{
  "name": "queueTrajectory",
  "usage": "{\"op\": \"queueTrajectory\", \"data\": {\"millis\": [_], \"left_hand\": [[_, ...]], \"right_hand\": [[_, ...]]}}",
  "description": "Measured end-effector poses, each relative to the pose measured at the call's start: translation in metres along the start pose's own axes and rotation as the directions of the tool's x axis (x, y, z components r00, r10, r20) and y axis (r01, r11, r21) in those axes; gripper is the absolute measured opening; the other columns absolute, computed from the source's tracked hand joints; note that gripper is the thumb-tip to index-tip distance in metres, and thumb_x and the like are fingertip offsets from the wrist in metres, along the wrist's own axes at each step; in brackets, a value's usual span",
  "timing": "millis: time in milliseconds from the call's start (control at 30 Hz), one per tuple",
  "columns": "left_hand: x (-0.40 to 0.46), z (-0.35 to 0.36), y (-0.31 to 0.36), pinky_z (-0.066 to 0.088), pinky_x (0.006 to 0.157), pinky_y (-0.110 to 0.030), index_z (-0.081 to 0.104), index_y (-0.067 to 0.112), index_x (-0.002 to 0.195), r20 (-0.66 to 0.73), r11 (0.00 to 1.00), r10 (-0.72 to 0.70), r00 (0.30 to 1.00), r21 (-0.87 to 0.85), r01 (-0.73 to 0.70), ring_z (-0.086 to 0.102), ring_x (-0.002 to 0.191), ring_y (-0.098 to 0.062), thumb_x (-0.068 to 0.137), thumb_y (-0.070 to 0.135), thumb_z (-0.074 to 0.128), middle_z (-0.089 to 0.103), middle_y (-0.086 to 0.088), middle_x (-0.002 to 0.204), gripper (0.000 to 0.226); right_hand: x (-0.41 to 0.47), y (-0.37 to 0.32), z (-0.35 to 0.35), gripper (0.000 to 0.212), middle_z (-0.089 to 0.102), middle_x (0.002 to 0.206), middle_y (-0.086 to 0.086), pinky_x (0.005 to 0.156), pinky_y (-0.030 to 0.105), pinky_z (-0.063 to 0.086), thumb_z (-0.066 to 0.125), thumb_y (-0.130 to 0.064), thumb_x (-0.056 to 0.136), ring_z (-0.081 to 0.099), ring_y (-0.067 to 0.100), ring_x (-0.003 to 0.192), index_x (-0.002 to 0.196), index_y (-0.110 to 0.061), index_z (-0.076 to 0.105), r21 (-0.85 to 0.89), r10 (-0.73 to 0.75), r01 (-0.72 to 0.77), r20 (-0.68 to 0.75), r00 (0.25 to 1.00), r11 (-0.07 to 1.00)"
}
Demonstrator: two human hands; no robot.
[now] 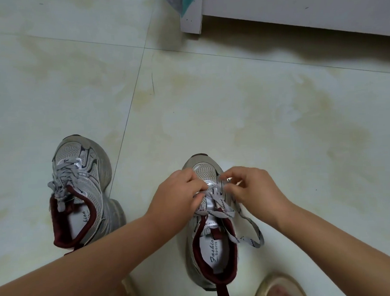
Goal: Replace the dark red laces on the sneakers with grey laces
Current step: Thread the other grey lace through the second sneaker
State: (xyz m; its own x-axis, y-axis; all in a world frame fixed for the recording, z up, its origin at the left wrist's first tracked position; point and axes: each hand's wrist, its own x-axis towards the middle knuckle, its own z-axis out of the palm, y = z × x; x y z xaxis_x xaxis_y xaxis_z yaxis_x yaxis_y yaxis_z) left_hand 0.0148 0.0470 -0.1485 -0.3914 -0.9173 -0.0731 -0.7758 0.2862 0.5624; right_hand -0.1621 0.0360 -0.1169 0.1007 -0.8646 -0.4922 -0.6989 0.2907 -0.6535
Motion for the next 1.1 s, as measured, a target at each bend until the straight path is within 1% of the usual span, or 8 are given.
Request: {"op": "queueTrajectory", "data": {"millis": [100,300,400,500,733,833,1000,1100], "left_hand": [[0.000,0.001,0.000,0.032,0.064,-0.016,0.065,0.017,0.076,-0.030,1.000,0.010,1.000,0.009,-0.009,0.053,0.066,-0.013,0.076,0.029,0.048,0.058,0.004,0.074,0.021],[0.000,0.003,-0.002,0.036,0.058,-0.015,0.065,0.022,0.085,-0.037,0.999,0.035,0.999,0.027,-0.034,0.044,0.071,-0.009,0.075,0.027,0.046,0.056,0.006,0.077,0.021],[0.002,0.002,0.000,0.034,0.053,-0.017,0.062,0.023,0.083,-0.021,0.999,0.048,0.999,0.016,-0.047,0.042,0.072,-0.009,0.076,0.025,0.044,0.054,0.005,0.078,0.019],[0.002,0.000,0.003,0.036,0.047,-0.022,0.065,0.019,0.075,0.013,0.995,0.091,0.996,0.028,-0.091,0.047,0.069,-0.014,0.078,0.022,0.043,0.053,0.002,0.076,0.022],[0.004,-0.006,0.008,0.031,0.064,-0.020,0.067,0.013,0.074,0.096,0.989,-0.110,0.989,-0.085,0.118,0.038,0.083,-0.008,0.083,0.030,0.047,0.040,0.010,0.084,0.028],[0.012,-0.006,0.021,0.028,0.068,-0.022,0.065,0.012,0.074,0.146,0.973,-0.225,0.963,-0.022,0.231,0.034,0.090,-0.010,0.086,0.027,0.055,0.039,0.005,0.091,0.022],[0.018,-0.008,0.032,0.028,0.071,-0.020,0.050,0.027,0.071,0.269,0.964,-0.263,0.926,0.025,0.267,0.031,0.098,-0.012,0.076,0.021,0.063,0.030,0.008,0.096,0.015],[0.018,-0.007,0.035,0.027,0.072,-0.020,0.056,0.026,0.083,0.250,0.963,-0.266,0.931,0.029,0.267,0.033,0.103,-0.014,0.079,0.019,0.061,0.028,0.008,0.097,0.010]], "right_hand": [[0.010,0.000,0.008,0.012,0.065,0.089,0.000,0.076,0.026,0.045,0.064,-0.016,0.085,0.058,0.016,0.082,0.095,-0.017,0.070,-0.166,-0.144,0.148,0.037,0.989,0.975],[0.017,-0.003,0.003,0.004,0.051,0.079,-0.002,0.064,0.028,0.033,0.055,-0.014,0.085,0.047,0.017,0.073,0.082,-0.014,0.057,-0.369,-0.332,0.372,0.168,0.928,0.852],[0.016,-0.008,0.012,0.011,0.048,0.075,-0.001,0.064,0.033,0.036,0.050,-0.016,0.087,0.049,0.024,0.072,0.078,-0.017,0.043,-0.360,-0.287,0.286,0.053,0.957,0.888],[0.016,-0.004,0.018,0.010,0.057,0.071,-0.001,0.063,0.034,0.043,0.051,-0.016,0.087,0.054,0.022,0.068,0.078,-0.015,0.049,-0.181,-0.164,0.143,-0.107,0.981,0.973],[0.017,0.004,0.002,0.020,0.058,0.070,-0.004,0.065,0.018,0.041,0.068,-0.010,0.081,0.051,0.010,0.066,0.071,-0.025,0.059,0.059,-0.065,0.061,0.068,0.996,0.996],[0.015,-0.001,0.007,0.027,0.056,0.063,-0.007,0.061,0.024,0.041,0.069,-0.012,0.078,0.049,0.010,0.058,0.061,-0.025,0.053,0.017,-0.074,0.073,0.032,0.997,0.997],[0.010,-0.006,0.012,0.011,0.059,0.071,0.008,0.059,0.032,0.039,0.054,-0.014,0.084,0.052,0.027,0.069,0.077,-0.005,0.054,-0.180,-0.108,0.076,-0.176,0.978,0.981],[0.007,-0.003,0.016,0.012,0.050,0.068,0.003,0.061,0.034,0.035,0.050,-0.015,0.087,0.047,0.025,0.068,0.078,-0.009,0.048,-0.203,-0.136,0.095,-0.203,0.970,0.975]]}}
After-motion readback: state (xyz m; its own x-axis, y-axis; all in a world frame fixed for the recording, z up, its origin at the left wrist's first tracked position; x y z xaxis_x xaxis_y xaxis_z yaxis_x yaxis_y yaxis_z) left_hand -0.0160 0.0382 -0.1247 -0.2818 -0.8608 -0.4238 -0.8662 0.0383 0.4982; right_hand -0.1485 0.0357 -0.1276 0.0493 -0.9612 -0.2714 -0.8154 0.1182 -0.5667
